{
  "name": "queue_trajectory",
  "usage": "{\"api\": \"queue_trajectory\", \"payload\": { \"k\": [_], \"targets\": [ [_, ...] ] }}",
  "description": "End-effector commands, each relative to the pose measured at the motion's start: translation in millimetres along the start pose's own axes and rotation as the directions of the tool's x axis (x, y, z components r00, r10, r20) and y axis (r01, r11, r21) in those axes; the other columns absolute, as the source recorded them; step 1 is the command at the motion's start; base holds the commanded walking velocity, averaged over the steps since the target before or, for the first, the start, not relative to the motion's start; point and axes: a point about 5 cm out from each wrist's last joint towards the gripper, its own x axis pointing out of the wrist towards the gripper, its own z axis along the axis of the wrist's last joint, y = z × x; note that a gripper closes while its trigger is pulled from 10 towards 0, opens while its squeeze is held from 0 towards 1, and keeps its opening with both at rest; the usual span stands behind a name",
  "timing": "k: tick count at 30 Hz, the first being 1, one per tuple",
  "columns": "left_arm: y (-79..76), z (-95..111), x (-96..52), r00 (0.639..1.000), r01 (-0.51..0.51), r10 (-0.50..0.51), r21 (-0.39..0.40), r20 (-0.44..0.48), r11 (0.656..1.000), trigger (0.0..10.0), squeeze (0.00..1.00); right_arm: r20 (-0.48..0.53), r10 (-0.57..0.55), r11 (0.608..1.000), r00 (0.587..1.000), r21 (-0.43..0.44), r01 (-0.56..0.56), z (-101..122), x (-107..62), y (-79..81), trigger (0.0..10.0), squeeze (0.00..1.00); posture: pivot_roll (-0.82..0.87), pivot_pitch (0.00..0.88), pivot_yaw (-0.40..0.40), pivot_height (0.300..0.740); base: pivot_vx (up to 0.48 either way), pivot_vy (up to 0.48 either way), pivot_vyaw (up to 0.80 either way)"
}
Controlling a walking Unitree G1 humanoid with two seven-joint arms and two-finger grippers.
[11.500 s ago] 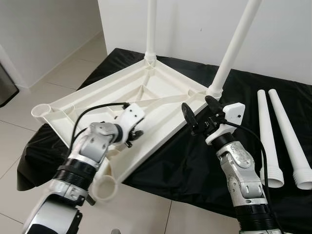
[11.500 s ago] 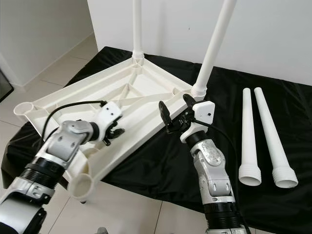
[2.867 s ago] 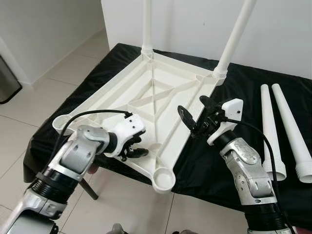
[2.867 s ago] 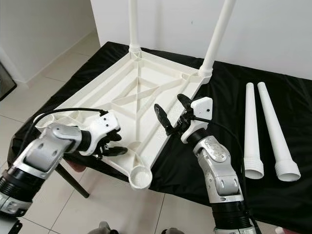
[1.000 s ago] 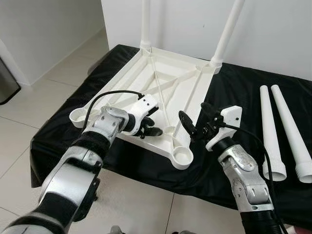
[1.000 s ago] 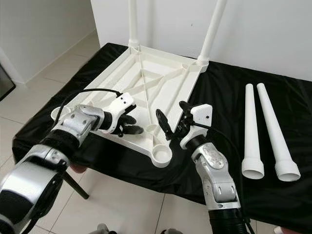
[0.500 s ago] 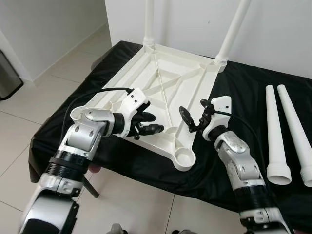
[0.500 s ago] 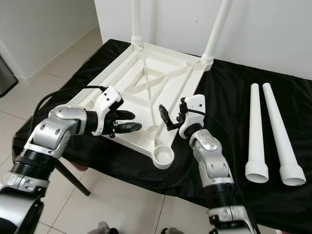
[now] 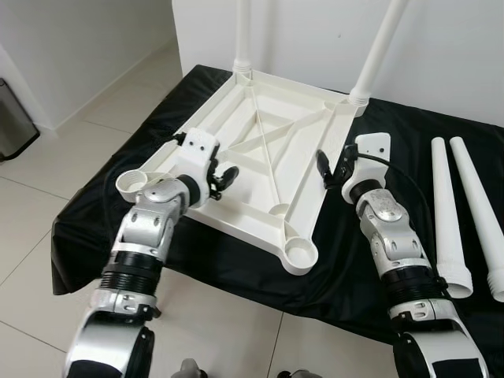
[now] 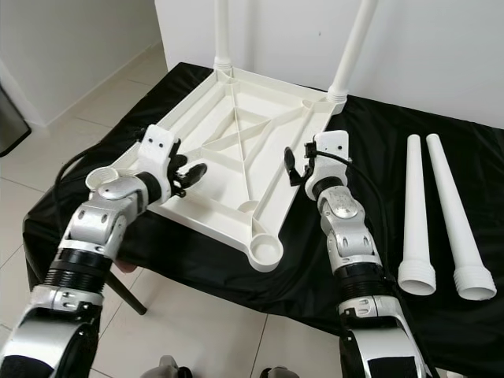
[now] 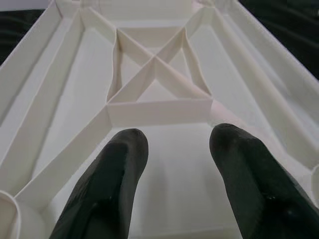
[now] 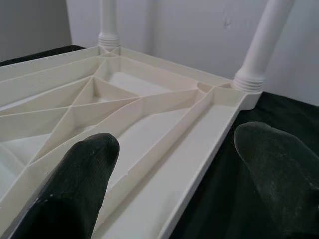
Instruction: Building children table
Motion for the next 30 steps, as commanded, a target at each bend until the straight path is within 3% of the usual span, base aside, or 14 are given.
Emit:
{"api": "queue_trajectory", "payload": {
  "k": [1,2,3,6,12,19,23,26,27,30],
  "targets": [
    [3.7,6.2,-2.0,0.993,-0.108,0.107,0.018,0.056,0.994,10.0,0.00,0.004,-0.040,0.999,0.999,0.011,0.040,-2.5,0.3,-4.9,10.0,0.00,0.01,0.000,-0.058,0.740,0.000,0.000,0.00],
    [3.7,6.2,-2.0,0.993,-0.108,0.107,0.018,0.056,0.994,10.0,0.00,0.004,-0.040,0.999,0.999,0.011,0.040,-2.5,0.3,-4.9,10.0,0.00,0.01,0.000,-0.058,0.740,0.000,0.000,0.00],
    [4.3,13.1,-3.6,0.978,-0.182,0.173,0.068,0.114,0.981,10.0,0.00,0.013,-0.049,0.998,0.999,0.035,0.048,-3.1,0.8,-5.4,10.0,0.00,0.01,0.000,-0.058,0.740,0.000,0.000,0.00],
    [4.6,18.3,-6.5,0.959,-0.243,0.228,0.076,0.166,0.967,10.0,0.00,0.035,-0.063,0.998,0.997,0.030,0.062,-2.1,-1.1,-3.8,10.0,0.00,0.01,0.000,-0.066,0.740,0.000,0.000,0.00],
    [2.4,18.2,-11.6,0.942,-0.285,0.264,0.079,0.207,0.955,10.0,0.00,0.069,-0.066,0.997,0.995,0.039,0.063,-1.1,-7.8,2.5,10.0,0.00,0.01,0.000,-0.067,0.740,0.000,0.000,0.00],
    [-4.6,-2.3,-28.9,0.919,-0.346,0.327,0.053,0.222,0.937,10.0,0.00,0.118,-0.028,0.999,0.993,0.034,0.024,-5.4,-33.3,19.8,10.0,0.00,0.00,0.000,-0.071,0.740,0.000,0.000,0.00],
    [-4.5,-6.2,-30.8,0.914,-0.363,0.343,0.062,0.216,0.930,10.0,0.00,0.101,-0.042,0.999,0.994,0.030,0.039,-9.7,-35.1,18.8,10.0,0.00,0.00,0.000,-0.072,0.740,0.000,0.000,0.00],
    [-7.7,-11.7,-36.6,0.906,-0.387,0.357,0.103,0.225,0.916,10.0,0.00,0.049,-0.176,0.984,0.983,0.012,0.176,-17.8,-32.5,-4.2,10.0,0.00,0.00,0.000,-0.065,0.740,0.000,0.000,0.00],
    [-7.7,-11.7,-36.6,0.906,-0.387,0.357,0.103,0.225,0.916,10.0,0.00,0.049,-0.176,0.984,0.983,0.012,0.176,-17.8,-32.5,-4.2,10.0,0.00,0.00,0.000,-0.065,0.740,0.000,0.000,0.00],
    [-17.8,-9.0,-36.8,0.917,-0.354,0.318,0.122,0.241,0.927,10.0,0.00,0.020,-0.314,0.949,0.949,-0.026,0.315,-19.0,-28.9,-29.0,10.0,0.00,0.00,0.000,-0.060,0.740,0.000,0.000,0.00]
  ]
}}
